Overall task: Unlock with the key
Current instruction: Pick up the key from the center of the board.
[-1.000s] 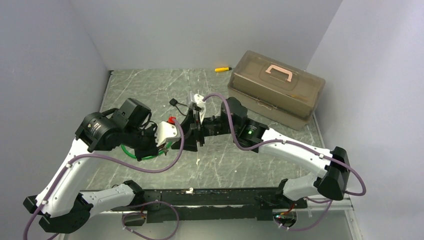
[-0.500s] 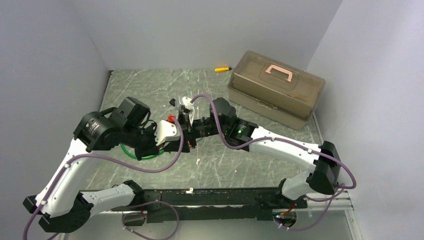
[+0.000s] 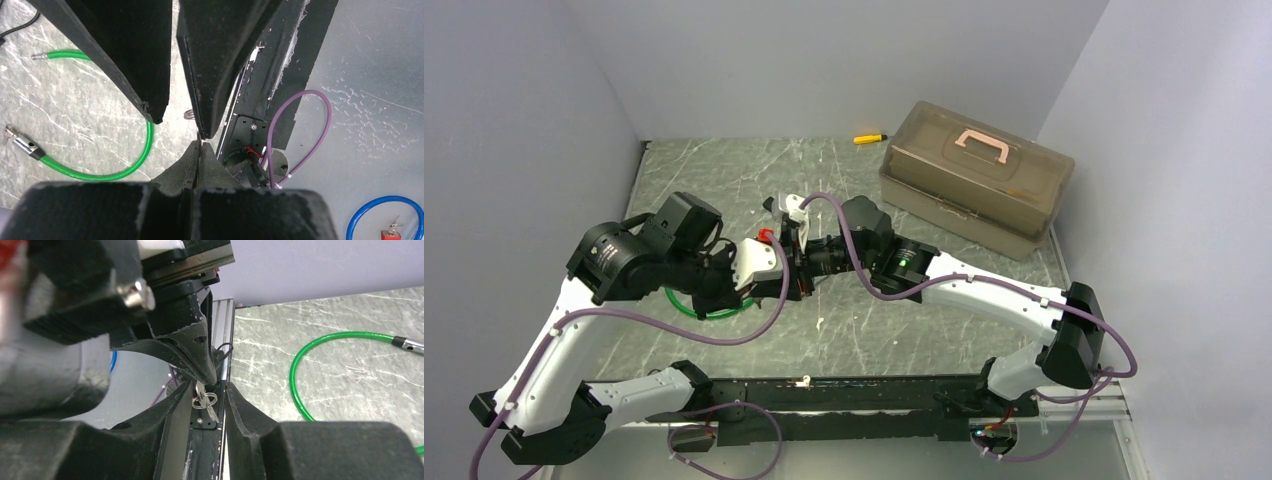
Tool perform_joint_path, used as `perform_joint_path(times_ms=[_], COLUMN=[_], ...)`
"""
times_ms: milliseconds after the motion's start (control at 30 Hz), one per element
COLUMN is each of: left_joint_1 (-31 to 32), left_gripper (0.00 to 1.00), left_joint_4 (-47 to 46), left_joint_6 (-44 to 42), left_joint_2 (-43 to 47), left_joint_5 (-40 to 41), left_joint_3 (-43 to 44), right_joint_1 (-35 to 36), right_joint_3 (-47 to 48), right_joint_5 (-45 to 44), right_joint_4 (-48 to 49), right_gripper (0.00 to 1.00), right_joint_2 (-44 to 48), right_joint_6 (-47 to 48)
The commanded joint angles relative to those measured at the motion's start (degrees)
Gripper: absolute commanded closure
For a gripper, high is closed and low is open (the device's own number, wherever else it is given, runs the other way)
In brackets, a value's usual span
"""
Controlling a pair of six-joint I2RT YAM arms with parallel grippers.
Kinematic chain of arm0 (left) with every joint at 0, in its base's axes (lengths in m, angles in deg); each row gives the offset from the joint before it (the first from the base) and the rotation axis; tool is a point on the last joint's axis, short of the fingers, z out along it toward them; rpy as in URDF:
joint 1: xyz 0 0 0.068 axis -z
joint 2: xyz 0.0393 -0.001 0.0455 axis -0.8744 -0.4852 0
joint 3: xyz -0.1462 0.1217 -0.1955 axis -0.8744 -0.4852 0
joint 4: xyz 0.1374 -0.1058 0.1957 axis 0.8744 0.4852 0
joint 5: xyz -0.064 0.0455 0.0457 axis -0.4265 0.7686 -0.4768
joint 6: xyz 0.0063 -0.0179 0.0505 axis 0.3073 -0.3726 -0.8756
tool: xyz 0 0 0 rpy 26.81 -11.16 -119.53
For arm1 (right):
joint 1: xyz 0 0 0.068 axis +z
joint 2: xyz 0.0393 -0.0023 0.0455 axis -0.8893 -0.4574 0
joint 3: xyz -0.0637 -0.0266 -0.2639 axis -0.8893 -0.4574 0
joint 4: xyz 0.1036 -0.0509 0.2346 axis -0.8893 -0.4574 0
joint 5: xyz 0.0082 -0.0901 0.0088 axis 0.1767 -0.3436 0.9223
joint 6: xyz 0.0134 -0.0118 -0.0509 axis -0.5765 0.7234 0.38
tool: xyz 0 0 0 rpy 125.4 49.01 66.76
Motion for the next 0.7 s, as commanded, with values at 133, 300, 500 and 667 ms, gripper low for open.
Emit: perform_joint_path(times_ms=[133,300,500,667], left_joint_1=[0.10,0.15,0.03,-0.52], left_gripper=[1.00,1.00,1.00,1.00], left_joint_4=[-0.47,-0.53,-0.58,-0.54], left_joint_6=[0.65,0.67,0.11,0.08], left_joint_2=[-0.60,-0.68,-0.54,-0.42], left_joint_5=[-1.37,-0.91,-0.33,-2.65], left_joint_3=[2.08,2.63,5.73,6.85], right_joint_1=[0.62,0.62,0.61,0.71], right_joint_3=[3.17,2.14,-0.69,-3.94], right_joint_5=[-0.55,-0.28,-0.40,-1.56], right_joint_4=[0.24,0.97,1.81,5.65], right_gripper=[0.87,1.00,1.00,1.00], right_joint_2=[-1.28,-0.69,0.85,2.79], right_joint_6=[1.85,1.75,0.57,-1.94])
